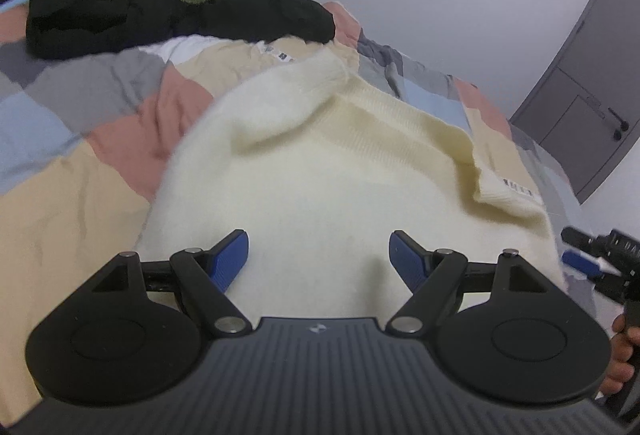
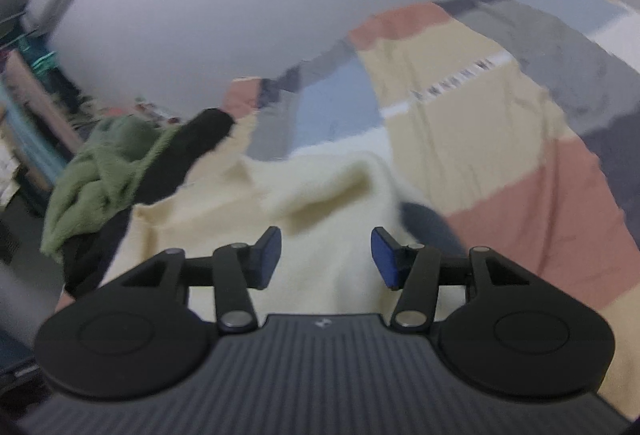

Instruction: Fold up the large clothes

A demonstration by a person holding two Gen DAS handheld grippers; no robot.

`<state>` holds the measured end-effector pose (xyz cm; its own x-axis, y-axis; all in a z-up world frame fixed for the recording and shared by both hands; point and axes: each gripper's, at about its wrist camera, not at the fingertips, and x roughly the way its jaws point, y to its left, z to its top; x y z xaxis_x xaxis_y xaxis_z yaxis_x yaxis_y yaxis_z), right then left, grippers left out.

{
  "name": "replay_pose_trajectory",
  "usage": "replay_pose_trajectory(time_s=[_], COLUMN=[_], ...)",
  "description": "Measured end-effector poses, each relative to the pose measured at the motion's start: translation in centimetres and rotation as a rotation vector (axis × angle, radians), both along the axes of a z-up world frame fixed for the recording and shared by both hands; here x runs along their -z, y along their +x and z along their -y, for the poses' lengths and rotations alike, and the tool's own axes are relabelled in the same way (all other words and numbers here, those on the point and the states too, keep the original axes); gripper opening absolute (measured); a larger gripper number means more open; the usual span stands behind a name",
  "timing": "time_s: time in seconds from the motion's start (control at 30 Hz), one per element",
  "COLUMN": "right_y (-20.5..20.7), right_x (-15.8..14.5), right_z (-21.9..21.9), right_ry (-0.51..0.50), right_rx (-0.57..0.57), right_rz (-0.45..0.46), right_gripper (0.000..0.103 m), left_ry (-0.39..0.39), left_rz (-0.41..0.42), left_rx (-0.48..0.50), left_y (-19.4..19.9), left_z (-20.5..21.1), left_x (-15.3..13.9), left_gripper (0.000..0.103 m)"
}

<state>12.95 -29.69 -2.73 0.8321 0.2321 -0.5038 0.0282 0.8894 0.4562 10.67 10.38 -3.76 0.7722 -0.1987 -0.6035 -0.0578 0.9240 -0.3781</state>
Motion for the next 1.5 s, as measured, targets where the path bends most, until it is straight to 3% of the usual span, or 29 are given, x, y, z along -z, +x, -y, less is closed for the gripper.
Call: replay_pose_trajectory(time_s=[0.17,0.27,0.33,0.43,0.53,0.73,0.83,1.0,1.1,1.23,1.3,1.5], right_y=[3.4,6.7,8.9,11.7,13.6,15.4,15.9,17.4,17.8,19.4,20.3,20.0], right_x=[-0.6,0.3,1.2,2.9,3.8,3.4,3.1,4.2,4.1,5.2,6.4,6.5], right_z=[-3.5,-5.1,-6.3,-7.0,-6.4,-3.6,-3.3,-3.3,-3.5,-3.7,-3.6,-3.9], right_ry=[-0.082,-0.094,-0.161,-0.261,-0.319,-0.226,-0.263,-0.274,-0.296,-0.298,-0.281,-0.284], right_rx=[-0.148,-0.202,-0.212,-0.191,-0.130,-0.048,-0.025,-0.037,-0.048,-0.078,-0.101,-0.103], right_rz=[0.001,-0.070,-0.114,-0.178,-0.177,-0.107,-0.032,-0.060,-0.045,-0.112,-0.168,-0.163], right_gripper=[0.052,0.052,0.051,0.047,0.045,0.040,0.040,0.040,0.040,0.040,0.039,0.040], left_ry=[0.017,0.057,0.077,0.114,0.153,0.167,0.182,0.329,0.220,0.114,0.094,0.123], left_rz=[-0.017,-0.032,-0.038,-0.053,-0.057,-0.024,-0.002,0.011,-0.064,-0.129,-0.135,-0.115], left_rx=[-0.022,-0.024,-0.026,-0.025,-0.015,-0.029,-0.061,-0.134,-0.137,-0.136,-0.137,-0.135], left_y=[1.8,3.7,5.2,7.7,9.8,11.5,12.4,14.7,16.6,17.9,18.1,17.3], left_z=[-0.7,-1.0,-1.3,-1.5,-1.6,-2.5,-3.0,-3.8,-6.0,-7.7,-8.0,-7.4], left_x=[0.4,0.7,0.9,1.3,1.8,1.7,1.5,2.0,3.7,5.3,5.5,4.6], left_gripper=[0.081,0.081,0.081,0.081,0.081,0.081,0.081,0.081,0.081,0.083,0.083,0.082])
